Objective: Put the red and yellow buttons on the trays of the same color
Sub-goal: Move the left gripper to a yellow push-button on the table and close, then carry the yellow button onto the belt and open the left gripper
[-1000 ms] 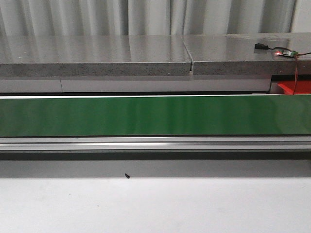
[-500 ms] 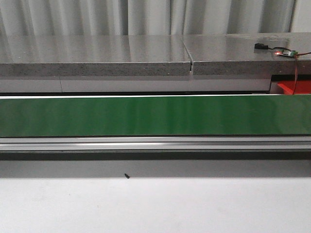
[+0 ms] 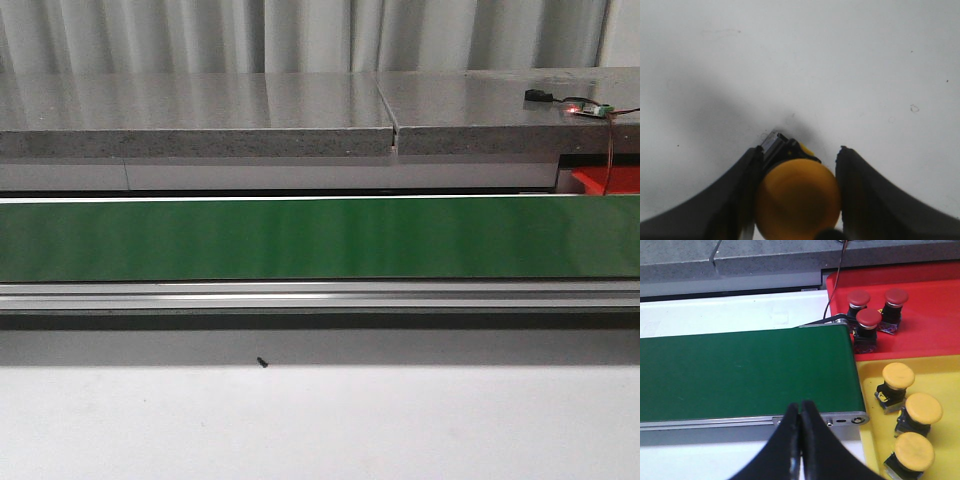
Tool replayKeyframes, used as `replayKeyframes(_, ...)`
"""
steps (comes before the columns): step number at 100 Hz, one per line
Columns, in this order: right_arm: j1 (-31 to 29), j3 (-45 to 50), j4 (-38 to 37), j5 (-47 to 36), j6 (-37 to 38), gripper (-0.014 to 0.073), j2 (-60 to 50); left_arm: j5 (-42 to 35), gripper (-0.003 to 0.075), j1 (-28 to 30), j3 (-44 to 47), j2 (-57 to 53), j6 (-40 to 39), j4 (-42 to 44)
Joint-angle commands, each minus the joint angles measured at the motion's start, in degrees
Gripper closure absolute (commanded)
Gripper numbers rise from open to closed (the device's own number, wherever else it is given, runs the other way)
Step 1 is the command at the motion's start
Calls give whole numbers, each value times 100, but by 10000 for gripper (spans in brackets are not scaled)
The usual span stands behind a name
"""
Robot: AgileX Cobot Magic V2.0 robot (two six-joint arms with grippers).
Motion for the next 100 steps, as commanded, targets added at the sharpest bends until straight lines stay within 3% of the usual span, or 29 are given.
replayKeyframes(1,6,-145,25,-417,-41,661,18,-68,540,21,-192,-361,-68,-147)
replayKeyframes(48,6,-145,25,-417,-41,661,18,111,563,-164,-4,-1631,497,-330)
replayKeyframes(100,6,-145,25,-417,-41,661,18,-142,563,-1146,2105,-3234,685,-337)
